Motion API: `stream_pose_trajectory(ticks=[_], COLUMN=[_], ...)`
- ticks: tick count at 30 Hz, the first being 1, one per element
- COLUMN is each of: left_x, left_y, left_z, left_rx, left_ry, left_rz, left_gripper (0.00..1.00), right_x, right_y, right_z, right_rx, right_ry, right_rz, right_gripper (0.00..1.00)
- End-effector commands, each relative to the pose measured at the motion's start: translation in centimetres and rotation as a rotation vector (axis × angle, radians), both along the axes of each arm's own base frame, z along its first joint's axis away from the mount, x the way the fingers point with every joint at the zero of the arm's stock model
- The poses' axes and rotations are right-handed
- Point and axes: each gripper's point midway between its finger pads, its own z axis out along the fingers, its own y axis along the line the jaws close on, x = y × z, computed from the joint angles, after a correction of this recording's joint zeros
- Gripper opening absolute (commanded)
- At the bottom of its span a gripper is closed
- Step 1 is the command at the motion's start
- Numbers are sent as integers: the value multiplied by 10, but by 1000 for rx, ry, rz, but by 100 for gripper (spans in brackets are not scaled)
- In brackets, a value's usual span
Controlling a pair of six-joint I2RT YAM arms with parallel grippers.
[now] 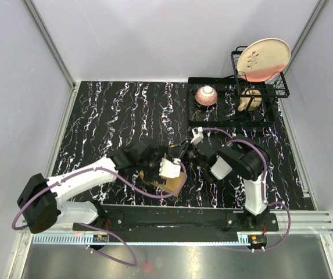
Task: Unpack the express box
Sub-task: Adjust the express box at the center of the board.
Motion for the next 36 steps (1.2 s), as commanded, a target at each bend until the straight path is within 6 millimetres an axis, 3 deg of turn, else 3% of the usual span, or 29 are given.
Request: stream_pose_trajectory(ticks=[1,3,5,11,17,23,25,29,32,36], left_x=[-30,-26,-20,-15,-30,-37,-47,-62,-54,-35], left_y=[7,-1,5,-6,0,-5,-9,-12,-15,-17], left_z=[-34,-40,-54,-52,-35,10,11,-25,-44,-47], left_rx=[60,47,81,59,99,75,50,74,68,49], left_ry=[61,13,-44,-81,21,80,130,156,89,-8], left_rz=[-80,-86,-71,-67,-75,-86,-107,-143,-106,-55], left_gripper=[99,99,99,99,99,99,99,99,99,99], right_x=[-37,-31,-29,-32,-37,-41,-42,-42,-44,-44], right_y=[29,28,30,28,21,17,16,14,14,13], right_z=[-9,-12,-14,-28,-44,-48,-49,-49,-50,-51], right_rx=[63,68,71,84,59,49,46,44,42,44], right_ry=[72,74,77,116,139,145,148,148,152,156], right_rz=[219,203,204,195,181,178,176,172,174,174], right_gripper=[0,0,0,0,0,0,0,0,0,0])
